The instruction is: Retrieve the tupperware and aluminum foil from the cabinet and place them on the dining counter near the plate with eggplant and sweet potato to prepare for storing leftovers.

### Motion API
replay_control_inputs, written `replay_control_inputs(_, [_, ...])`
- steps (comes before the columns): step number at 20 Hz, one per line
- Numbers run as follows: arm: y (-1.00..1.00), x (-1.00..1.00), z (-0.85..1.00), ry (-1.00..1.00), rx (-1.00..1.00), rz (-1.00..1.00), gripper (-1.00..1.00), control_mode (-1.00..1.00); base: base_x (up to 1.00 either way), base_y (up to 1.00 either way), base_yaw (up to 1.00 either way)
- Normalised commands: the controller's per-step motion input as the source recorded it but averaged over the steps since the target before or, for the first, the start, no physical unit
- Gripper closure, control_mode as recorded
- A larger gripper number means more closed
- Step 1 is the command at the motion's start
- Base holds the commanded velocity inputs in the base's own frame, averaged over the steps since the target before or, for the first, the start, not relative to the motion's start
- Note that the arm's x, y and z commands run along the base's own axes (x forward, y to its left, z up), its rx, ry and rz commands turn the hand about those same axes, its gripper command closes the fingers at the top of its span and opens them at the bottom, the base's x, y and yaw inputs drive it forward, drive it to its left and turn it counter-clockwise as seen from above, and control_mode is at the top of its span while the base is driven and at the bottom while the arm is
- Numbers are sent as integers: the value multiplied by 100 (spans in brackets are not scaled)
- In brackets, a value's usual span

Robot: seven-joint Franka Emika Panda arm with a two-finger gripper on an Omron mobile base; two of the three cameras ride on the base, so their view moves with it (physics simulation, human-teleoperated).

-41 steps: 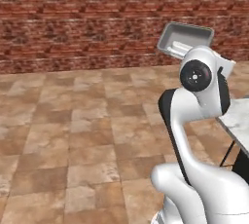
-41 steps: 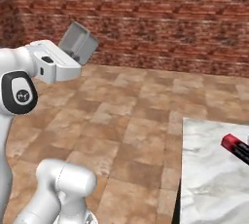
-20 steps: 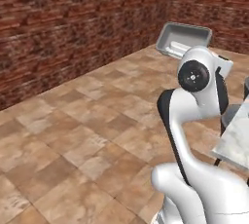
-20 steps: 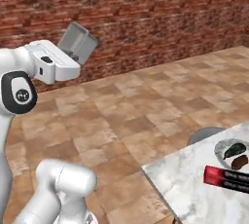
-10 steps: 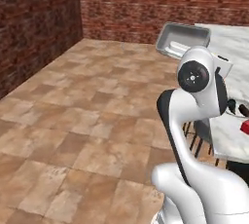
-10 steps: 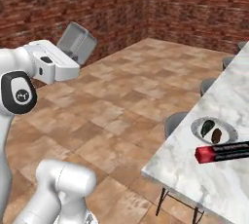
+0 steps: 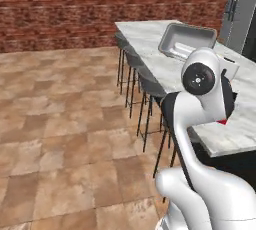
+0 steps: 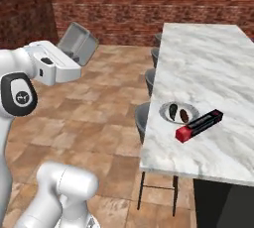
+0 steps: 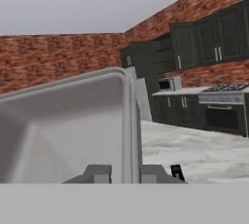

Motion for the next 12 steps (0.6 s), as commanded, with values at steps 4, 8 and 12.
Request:
replay_control_inputs(4, [0, 0, 0, 0, 0, 0, 100, 100, 56, 55, -70])
replay_control_inputs(8, [0, 0, 0, 0, 0, 0, 100, 100, 63, 61, -67])
replay_control_inputs(12, [0, 0, 0, 0, 0, 0, 100, 100, 65, 64, -67])
